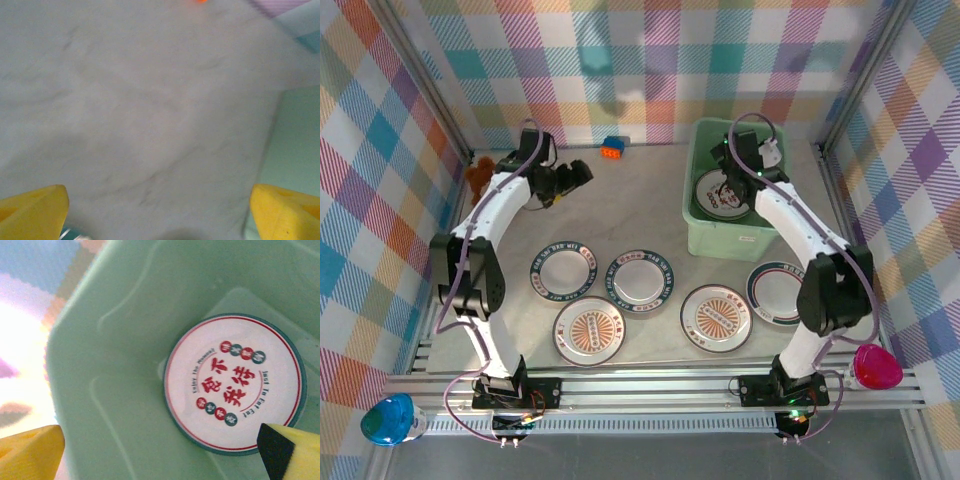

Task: Place the plates into the plastic bin on the countertop

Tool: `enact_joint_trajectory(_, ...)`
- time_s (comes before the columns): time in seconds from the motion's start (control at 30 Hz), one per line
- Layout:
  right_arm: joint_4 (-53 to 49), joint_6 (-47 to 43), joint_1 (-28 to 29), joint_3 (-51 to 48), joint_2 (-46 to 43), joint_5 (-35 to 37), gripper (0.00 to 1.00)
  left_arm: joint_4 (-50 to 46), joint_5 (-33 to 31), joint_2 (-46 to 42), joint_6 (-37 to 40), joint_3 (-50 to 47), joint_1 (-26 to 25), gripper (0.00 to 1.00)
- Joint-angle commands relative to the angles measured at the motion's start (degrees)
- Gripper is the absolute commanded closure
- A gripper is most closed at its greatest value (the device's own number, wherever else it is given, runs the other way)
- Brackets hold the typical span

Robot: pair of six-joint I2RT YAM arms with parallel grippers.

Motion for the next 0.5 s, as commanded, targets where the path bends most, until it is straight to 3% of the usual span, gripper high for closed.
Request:
enact_joint_trajectory(0.0,-0.74,-9.06,-0.34,-0.15,-4.98,-6.61,0.0,-8.02,-5.91,-5.49,0.26,-7.4,1.98,0.07)
enact_joint_trajectory(0.27,-2.14,-10.67,-0.25,-7.33,-12.65,-14.27,0.04,-5.92,-10.64,-16.9,-1.6,-23.42,4.67,0.06)
enact_joint_trajectory(0.47,-2.99,-11.72,-0.27,-8.68,-14.49,-20.25,0.05,-6.02,-10.14,-20.53,-1.97,-31.01,6.32,0.06)
